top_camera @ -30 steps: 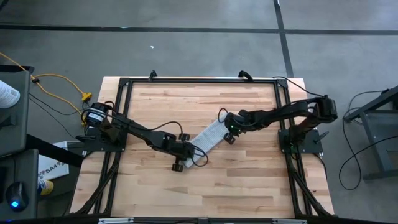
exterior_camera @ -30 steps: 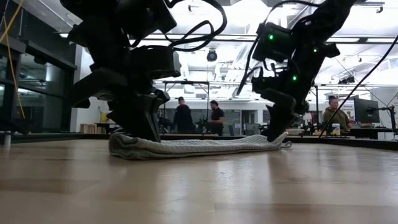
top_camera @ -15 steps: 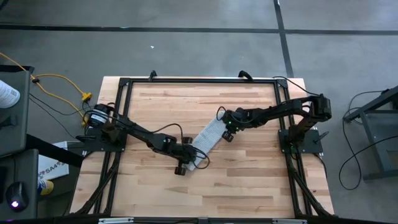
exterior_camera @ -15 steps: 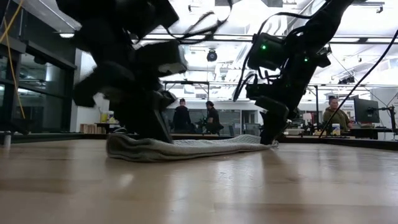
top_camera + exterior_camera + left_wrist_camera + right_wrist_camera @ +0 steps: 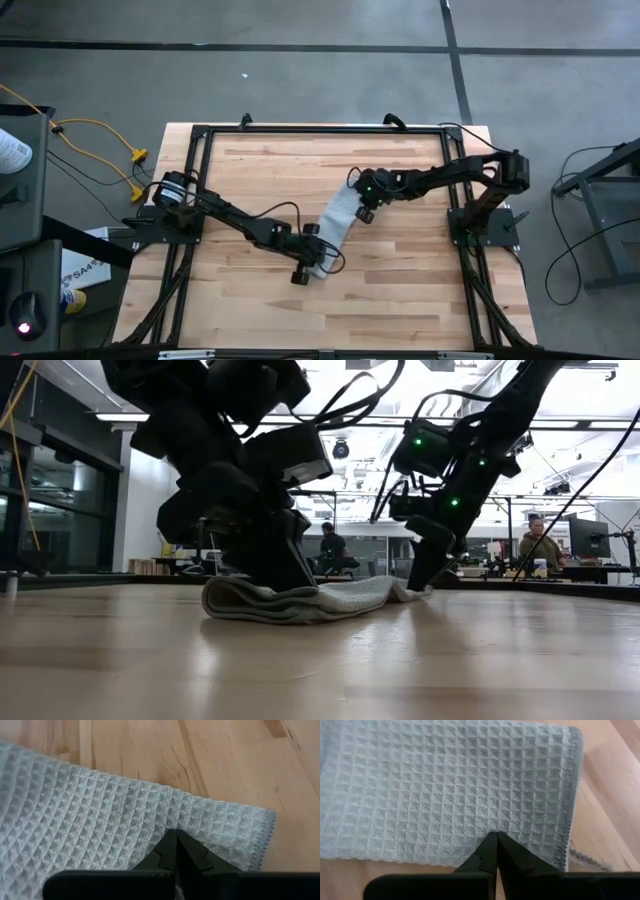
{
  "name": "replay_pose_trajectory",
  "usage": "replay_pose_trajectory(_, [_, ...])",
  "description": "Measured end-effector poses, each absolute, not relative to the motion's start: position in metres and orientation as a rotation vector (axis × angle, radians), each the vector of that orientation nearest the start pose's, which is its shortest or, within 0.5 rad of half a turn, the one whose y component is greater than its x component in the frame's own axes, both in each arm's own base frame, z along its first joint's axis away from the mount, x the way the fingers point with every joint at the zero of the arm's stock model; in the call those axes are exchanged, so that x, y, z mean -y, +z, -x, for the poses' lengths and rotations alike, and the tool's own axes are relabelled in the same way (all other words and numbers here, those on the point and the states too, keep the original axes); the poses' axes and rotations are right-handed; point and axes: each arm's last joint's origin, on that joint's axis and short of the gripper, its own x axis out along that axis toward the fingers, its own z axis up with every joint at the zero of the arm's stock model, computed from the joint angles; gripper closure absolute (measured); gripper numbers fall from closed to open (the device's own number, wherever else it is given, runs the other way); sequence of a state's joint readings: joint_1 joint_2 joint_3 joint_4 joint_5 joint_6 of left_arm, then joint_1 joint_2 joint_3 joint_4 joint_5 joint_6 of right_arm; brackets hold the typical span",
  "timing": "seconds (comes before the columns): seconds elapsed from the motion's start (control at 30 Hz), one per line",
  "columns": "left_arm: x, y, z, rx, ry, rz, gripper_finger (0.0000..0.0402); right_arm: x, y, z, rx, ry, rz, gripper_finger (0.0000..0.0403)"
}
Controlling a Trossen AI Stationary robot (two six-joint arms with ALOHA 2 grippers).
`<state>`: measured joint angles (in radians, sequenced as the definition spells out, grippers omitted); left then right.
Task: Fold microfiber towels
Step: Fold the gray microfiber towel
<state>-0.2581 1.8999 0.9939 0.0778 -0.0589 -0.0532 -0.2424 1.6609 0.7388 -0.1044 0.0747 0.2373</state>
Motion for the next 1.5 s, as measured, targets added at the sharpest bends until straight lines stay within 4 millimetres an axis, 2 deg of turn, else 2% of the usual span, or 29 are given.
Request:
replay_pose_trajectory(0.33, [0.095, 0.128, -0.360, -0.779, -0.170, -0.071, 0.0401, 0.083, 0.110, -0.295, -0.913, -0.371, -0.303, 0.0401])
replay_pose_trajectory(0.63, [0.100, 0.135, -0.366, -0.749, -0.180, -0.070, 0.0401, 0.102, 0.124, -0.306, -0.868, -0.401, -0.234, 0.0401])
replay_pose_trajectory(0.9, [0.105, 0.137, -0.375, -0.721, -0.184, -0.074, 0.0401, 0.114, 0.129, -0.307, -0.847, -0.398, -0.236, 0.0401])
replay_pose_trajectory(1.0, [0.108, 0.132, -0.384, -0.734, -0.189, -0.075, 0.0401, 0.112, 0.128, -0.307, -0.853, -0.394, -0.233, 0.0401])
replay_pose_trajectory(1.17, [0.110, 0.143, -0.390, -0.809, -0.162, -0.138, 0.0401, 0.104, 0.136, -0.308, -0.837, -0.368, -0.226, 0.0401])
replay_pose_trajectory(1.33, [0.112, 0.167, -0.392, -0.828, -0.141, -0.228, 0.0401, 0.092, 0.142, -0.309, -0.832, -0.304, -0.270, 0.0401])
replay_pose_trajectory(1.5, [0.110, 0.165, -0.386, -0.959, -0.123, -0.244, 0.0401, 0.081, 0.140, -0.310, -0.860, -0.246, -0.300, 0.0401])
